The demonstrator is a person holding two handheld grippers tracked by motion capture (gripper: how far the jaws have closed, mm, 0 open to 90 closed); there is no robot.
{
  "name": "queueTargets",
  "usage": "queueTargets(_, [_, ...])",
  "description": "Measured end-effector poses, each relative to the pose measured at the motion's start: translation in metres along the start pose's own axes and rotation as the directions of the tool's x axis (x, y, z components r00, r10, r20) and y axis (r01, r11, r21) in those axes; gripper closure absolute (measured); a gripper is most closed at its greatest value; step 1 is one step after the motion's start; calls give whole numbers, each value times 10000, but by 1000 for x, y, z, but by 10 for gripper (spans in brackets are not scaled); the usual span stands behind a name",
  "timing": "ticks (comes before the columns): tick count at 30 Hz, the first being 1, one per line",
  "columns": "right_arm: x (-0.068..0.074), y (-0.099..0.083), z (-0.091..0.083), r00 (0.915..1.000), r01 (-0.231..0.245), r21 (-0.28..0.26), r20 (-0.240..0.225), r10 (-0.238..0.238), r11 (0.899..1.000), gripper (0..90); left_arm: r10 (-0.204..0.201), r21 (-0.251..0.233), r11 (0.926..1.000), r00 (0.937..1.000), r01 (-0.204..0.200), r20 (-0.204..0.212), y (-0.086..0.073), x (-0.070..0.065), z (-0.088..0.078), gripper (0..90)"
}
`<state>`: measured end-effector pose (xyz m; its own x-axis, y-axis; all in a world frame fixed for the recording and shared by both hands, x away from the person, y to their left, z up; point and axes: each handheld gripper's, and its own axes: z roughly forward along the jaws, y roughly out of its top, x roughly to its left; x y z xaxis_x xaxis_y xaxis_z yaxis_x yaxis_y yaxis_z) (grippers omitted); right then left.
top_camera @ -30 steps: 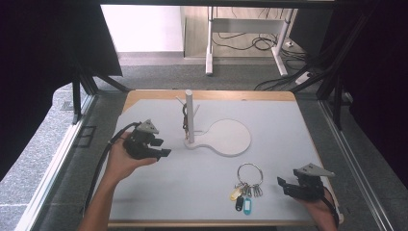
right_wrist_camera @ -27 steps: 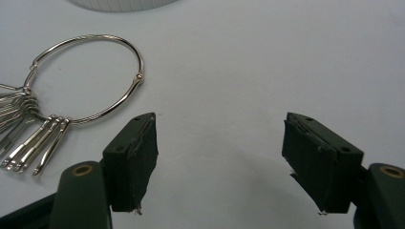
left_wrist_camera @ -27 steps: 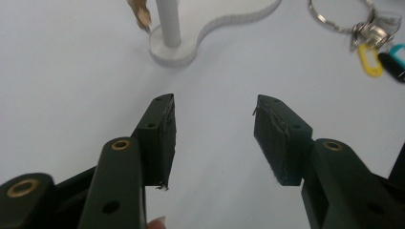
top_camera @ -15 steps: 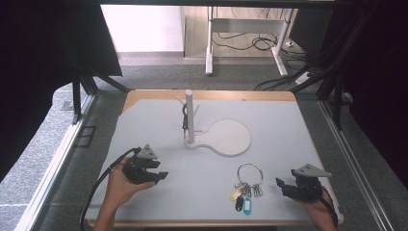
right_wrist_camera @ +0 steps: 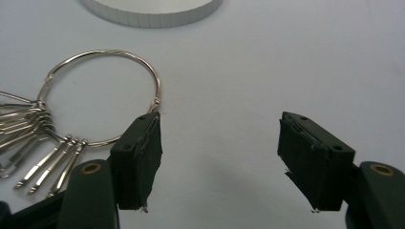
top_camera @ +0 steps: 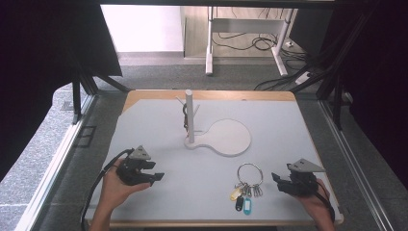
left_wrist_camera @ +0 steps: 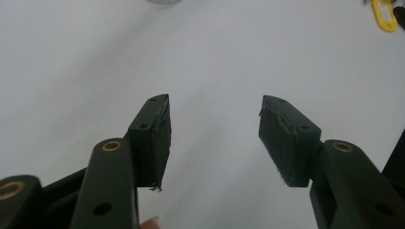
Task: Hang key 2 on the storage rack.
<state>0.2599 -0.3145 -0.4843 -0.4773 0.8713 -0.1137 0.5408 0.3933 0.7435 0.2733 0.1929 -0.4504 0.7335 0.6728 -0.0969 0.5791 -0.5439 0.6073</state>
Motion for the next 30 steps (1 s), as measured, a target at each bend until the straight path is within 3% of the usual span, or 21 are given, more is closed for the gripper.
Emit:
queueTargets(3, [3,8,1,9989,302,343,-357,-290,9990,360,-2,-31,10000,10000,2,46,-2,0,0,454])
queueTargets(5, [6,19,2,9942,792,760,-792,-731,9940,403,1,-41,10000,10000,-1,71,-2,-1,-1,454])
queueTargets(9, [8,37,4,9850,1228,1238,-1365,-1056,9847,437,-30,-90,10000,9999,31,134,-4,-2,-2,443])
queueTargets(12, [11,55,6,9766,1533,1703,-1764,-1229,9734,466,6,-127,9999,9998,-3,209,-6,-2,-4,439])
queueTargets(15, [15,69,10,9715,1866,2037,-1841,-1496,9611,509,-72,-163,9998,9997,76,232,-8,-2,-6,439])
queueTargets(17, [19,78,16,9658,2034,2370,-2077,-1550,9500,527,-97,-155,9998,9997,100,218,-9,-2,-6,439])
queueTargets(20, [22,86,28,9554,2568,2950,-2214,-1955,9203,561,-111,-135,9998,9997,114,228,-10,-1,-7,439])
queueTargets(24, [25,94,42,9491,2852,3546,-2340,-2108,8904,606,-130,-91,9999,9997,132,200,-11,-2,-7,439])
queueTargets(30, [25,99,60,9496,2836,4248,-2492,-1902,8597,689,-87,-73,9999,9997,88,212,-11,-3,-5,436])
